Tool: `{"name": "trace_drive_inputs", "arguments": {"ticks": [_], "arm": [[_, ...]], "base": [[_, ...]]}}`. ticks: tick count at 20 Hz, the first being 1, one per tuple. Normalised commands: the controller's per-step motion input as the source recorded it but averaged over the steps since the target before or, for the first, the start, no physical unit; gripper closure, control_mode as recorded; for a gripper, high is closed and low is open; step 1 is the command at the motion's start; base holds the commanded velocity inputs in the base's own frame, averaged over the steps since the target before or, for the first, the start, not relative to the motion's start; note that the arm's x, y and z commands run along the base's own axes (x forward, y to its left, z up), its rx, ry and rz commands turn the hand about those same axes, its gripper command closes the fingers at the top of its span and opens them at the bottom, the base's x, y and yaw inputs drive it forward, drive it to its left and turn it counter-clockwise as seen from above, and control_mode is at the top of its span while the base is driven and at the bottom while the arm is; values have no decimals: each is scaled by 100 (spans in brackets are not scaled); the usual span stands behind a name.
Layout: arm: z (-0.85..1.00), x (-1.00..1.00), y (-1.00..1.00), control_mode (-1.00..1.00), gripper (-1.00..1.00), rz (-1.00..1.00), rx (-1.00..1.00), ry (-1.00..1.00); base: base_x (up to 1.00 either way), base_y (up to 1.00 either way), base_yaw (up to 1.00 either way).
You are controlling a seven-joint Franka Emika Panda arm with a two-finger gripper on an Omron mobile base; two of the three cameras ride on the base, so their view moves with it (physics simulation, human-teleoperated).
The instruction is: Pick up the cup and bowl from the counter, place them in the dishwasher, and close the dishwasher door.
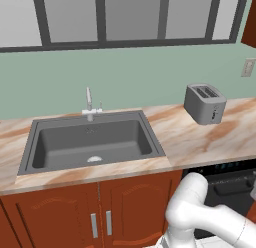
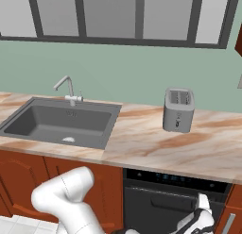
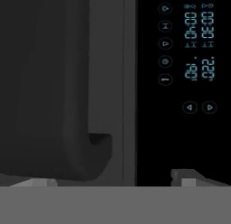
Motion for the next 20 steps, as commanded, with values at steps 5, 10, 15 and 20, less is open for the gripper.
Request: {"name": "trace_drive_inputs", "arguments": {"ticks": [5, 10, 15, 20], "arm": [[-62, 31, 0, -100, -100, 0, 0, -29], [-70, 35, 0, -100, -100, 0, 0, -28], [-68, 40, 0, -100, -100, 0, -1, -27], [-66, 43, 0, -100, -100, 0, -3, -27]], "base": [[0, 0, 0], [0, 0, 0], [0, 0, 0], [0, 0, 0]]}}
